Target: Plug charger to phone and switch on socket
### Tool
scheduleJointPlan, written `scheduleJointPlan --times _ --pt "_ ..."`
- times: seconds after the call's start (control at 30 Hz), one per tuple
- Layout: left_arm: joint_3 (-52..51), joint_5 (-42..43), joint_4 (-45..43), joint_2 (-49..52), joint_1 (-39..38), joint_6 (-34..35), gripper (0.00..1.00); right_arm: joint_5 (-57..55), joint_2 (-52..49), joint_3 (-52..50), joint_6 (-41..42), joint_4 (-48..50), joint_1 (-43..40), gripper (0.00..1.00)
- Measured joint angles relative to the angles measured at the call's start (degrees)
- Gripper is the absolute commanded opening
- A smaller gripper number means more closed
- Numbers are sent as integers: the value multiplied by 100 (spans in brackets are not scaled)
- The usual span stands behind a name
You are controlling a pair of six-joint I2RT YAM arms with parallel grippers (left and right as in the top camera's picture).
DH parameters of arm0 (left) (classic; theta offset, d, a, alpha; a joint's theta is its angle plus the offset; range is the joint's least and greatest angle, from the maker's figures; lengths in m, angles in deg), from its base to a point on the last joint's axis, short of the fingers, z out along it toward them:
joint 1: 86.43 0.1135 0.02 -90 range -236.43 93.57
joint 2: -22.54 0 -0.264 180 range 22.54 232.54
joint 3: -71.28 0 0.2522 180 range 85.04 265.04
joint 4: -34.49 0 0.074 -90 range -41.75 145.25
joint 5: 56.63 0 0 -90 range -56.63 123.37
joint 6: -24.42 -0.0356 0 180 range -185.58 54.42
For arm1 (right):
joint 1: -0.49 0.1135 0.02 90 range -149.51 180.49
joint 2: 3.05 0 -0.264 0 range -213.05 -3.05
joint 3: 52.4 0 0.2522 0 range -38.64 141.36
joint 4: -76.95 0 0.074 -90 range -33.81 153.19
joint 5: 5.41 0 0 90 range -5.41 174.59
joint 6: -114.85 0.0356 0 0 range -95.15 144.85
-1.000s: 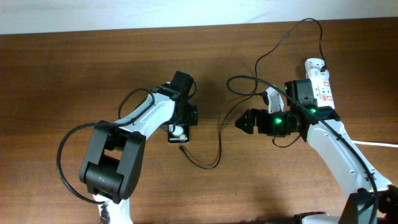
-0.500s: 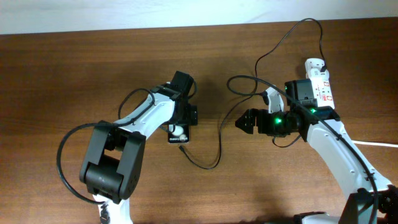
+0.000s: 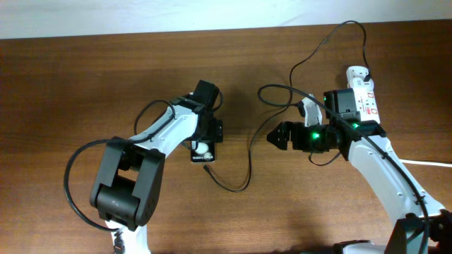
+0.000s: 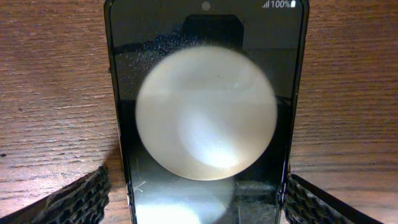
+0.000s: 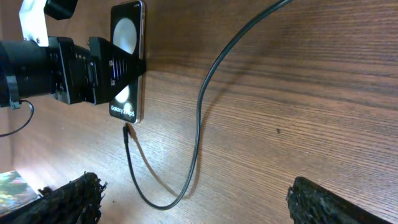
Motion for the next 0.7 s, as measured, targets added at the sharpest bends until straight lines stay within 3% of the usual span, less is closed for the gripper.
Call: scheduleJointPlan --times 0.2,0.4,0.7 --pt "76 402 219 0 197 -85 87 -341 0 0 37 -33 846 99" --pt "144 868 531 -2 415 -103 86 -1239 -17 0 647 354 1679 98" --pt "726 1515 1488 118 420 -345 89 -1659 -328 0 962 472 1891 99"
